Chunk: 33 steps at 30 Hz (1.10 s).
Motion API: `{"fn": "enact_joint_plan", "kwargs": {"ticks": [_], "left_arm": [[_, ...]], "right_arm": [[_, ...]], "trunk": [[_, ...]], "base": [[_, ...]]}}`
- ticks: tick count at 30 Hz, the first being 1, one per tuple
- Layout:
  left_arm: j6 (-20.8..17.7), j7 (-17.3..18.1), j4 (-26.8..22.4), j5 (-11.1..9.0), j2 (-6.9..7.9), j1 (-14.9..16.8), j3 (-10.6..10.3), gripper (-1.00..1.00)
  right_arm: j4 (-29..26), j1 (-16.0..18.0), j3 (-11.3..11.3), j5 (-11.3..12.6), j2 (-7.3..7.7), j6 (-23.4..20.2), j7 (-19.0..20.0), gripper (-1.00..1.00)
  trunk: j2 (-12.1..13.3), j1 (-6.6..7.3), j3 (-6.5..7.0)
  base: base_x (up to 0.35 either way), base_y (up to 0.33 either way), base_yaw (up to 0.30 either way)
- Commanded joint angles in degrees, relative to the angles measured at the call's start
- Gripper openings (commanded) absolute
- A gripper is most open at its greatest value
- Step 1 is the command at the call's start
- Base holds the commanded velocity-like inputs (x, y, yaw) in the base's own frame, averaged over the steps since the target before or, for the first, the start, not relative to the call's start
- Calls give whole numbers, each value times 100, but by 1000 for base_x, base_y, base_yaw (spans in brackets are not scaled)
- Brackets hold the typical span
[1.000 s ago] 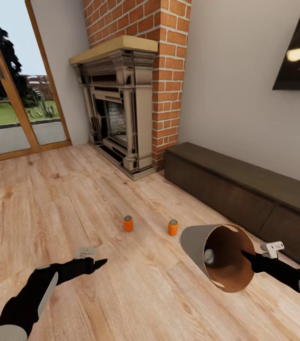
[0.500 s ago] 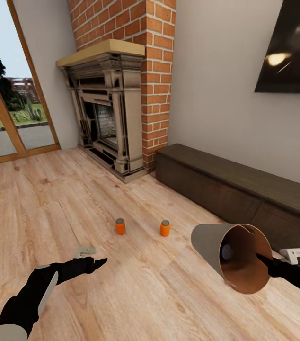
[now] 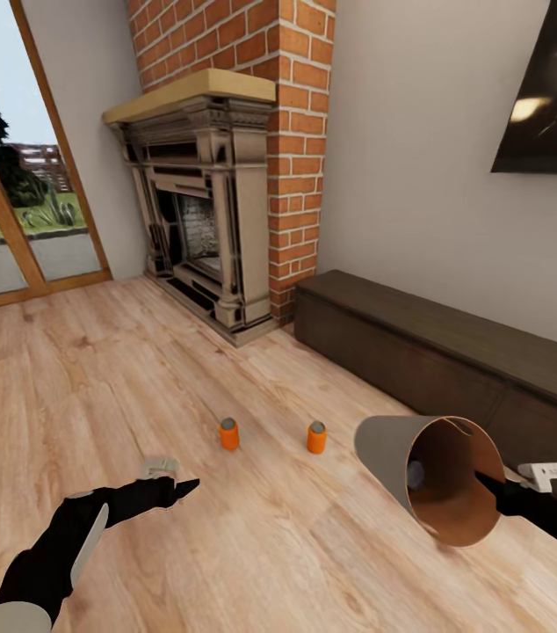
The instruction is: Put the three can of soda from the living room inside the tash can in the kitchen.
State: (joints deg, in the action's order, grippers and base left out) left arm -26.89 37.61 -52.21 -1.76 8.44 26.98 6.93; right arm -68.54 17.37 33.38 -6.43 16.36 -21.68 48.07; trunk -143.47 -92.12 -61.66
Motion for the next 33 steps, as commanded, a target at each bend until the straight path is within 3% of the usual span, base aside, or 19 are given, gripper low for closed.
{"fn": "enact_joint_plan", "kwargs": {"ticks": [1, 8, 20, 33], "left_arm": [[0, 0, -1, 0, 0, 0, 0, 100], [0, -9, -1, 2, -17, -1, 1, 100], [6, -73, 66, 74, -51, 68, -6, 100], [3, -27, 79, 69, -53, 84, -7, 100]], "right_arm": [[-5, 2, 2, 72, -3, -23, 22, -100], [-1, -5, 1, 72, -9, -21, 12, -100], [-1, -5, 1, 72, -6, -21, 11, -100], [-6, -3, 19, 85, -1, -96, -13, -100]], "trunk": [[0, 1, 1], [0, 1, 1], [0, 1, 1], [0, 1, 38]], "base": [[282, 206, 0], [288, 177, 0], [315, 21, 0], [87, 60, -124]]}}
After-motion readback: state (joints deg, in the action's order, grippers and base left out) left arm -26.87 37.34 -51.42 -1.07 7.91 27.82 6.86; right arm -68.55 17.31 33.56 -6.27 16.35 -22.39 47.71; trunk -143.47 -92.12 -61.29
